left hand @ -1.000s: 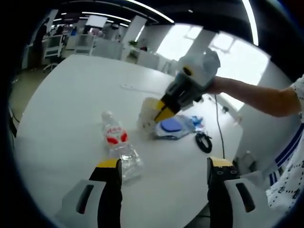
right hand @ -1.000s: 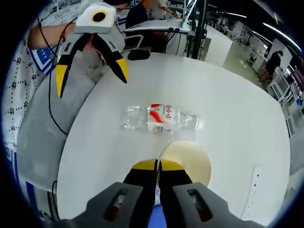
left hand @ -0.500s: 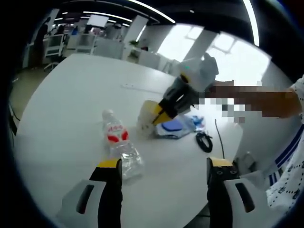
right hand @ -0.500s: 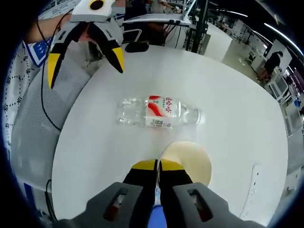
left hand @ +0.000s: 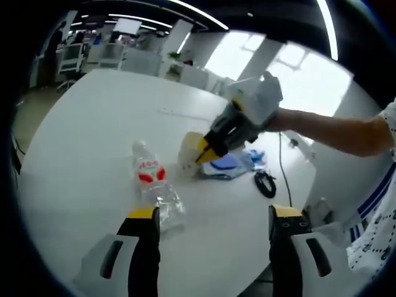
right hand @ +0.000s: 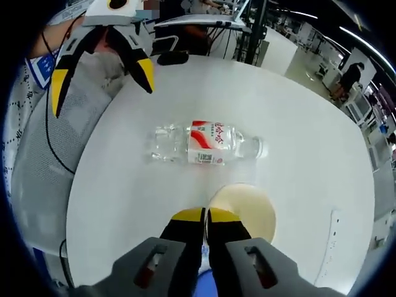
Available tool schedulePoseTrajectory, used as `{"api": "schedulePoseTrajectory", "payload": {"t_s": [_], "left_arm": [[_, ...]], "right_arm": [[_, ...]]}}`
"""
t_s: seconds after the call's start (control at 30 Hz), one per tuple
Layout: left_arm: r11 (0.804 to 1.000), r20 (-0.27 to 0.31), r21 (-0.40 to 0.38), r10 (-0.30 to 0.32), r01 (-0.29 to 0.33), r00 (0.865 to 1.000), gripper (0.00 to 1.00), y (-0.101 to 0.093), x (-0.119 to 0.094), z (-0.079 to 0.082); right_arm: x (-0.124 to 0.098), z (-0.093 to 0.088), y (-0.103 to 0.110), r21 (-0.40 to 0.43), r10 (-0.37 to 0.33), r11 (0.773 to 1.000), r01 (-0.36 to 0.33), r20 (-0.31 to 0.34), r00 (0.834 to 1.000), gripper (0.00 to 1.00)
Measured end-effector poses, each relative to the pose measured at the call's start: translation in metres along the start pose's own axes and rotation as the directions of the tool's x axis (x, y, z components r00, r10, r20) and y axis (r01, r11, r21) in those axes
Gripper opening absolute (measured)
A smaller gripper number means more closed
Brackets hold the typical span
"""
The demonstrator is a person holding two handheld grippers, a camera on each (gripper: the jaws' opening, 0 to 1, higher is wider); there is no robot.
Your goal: Arrange the tabletop items into an orderly group along one side of the table until the central work area is clear of visible clutter.
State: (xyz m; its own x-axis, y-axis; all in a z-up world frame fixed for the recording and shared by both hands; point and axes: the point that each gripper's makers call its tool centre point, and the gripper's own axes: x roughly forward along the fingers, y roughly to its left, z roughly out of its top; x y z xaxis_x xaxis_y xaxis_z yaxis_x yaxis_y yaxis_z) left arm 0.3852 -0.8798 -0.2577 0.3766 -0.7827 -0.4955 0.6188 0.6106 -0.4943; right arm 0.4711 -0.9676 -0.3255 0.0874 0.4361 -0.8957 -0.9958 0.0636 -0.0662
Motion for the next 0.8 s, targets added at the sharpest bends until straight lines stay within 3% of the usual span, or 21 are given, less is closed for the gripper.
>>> {"api": "schedulePoseTrajectory", "payload": {"t_s": [0.8], "left_arm": [[1.000, 0.005, -0.012, -0.002, 0.003, 1.000, 0.68, -0.0012, -0.0006, -0.0027]], "right_arm": [[0.0017, -0.0011, 0.0055, 0.030, 0.000, 1.000, 0.000, 0.003, 1.000, 0.02]]}}
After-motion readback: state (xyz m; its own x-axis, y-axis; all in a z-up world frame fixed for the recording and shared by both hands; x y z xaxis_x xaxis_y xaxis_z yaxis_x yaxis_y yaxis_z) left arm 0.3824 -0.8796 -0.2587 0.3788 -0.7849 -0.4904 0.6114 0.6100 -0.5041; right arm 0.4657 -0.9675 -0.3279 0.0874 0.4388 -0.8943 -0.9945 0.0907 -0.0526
